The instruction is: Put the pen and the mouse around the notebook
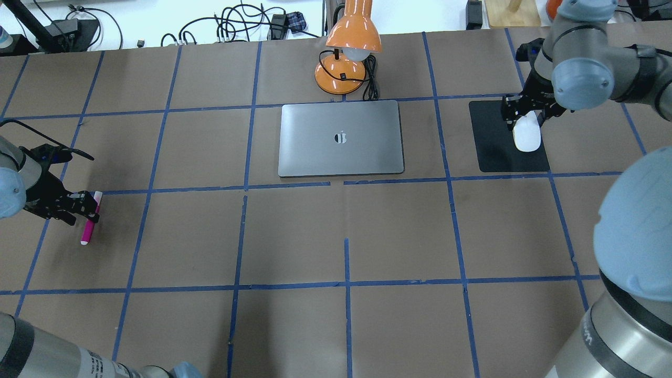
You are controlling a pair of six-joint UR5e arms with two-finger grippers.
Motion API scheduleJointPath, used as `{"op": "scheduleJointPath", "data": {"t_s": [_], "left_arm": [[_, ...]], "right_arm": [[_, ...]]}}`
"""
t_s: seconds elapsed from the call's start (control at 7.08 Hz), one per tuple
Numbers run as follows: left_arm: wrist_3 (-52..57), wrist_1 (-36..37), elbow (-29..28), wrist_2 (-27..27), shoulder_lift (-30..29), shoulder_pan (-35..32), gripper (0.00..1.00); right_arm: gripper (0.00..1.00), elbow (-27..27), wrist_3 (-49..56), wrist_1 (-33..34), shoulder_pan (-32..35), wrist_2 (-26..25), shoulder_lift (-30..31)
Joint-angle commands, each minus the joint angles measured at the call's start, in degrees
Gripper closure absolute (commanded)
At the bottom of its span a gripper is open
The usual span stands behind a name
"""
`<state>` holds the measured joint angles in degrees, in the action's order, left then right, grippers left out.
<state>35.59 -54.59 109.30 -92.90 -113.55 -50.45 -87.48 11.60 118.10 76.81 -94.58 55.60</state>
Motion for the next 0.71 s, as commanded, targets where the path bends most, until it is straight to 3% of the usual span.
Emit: {"op": "scheduleJointPath", "data": {"t_s": [0.0, 0.14, 0.42, 0.57], "left_arm": [[-0.08, -0.07, 0.03, -0.09, -0.27, 0.00, 0.63], [-0.08, -0.07, 0.03, 0.17, -0.27, 0.00, 0.63], [-0.43, -0.33, -0.31, 0.00, -0.01, -0.26, 1.00], [-1.83, -1.12, -0.49, -0.18, 0.52, -0.26, 1.00]], "right_arm": [[0.21, 0.11, -0.87, 0.46, 0.18, 0.36, -1.81], [0.00, 0.20, -0.87, 3.51, 0.18, 0.19, -2.86], [0.00, 2.12, -1.05, 1.36, 3.23, -0.60, 1.66], [0.00, 4.05, -2.53, -6.49, 6.48, -0.78, 7.53]]}}
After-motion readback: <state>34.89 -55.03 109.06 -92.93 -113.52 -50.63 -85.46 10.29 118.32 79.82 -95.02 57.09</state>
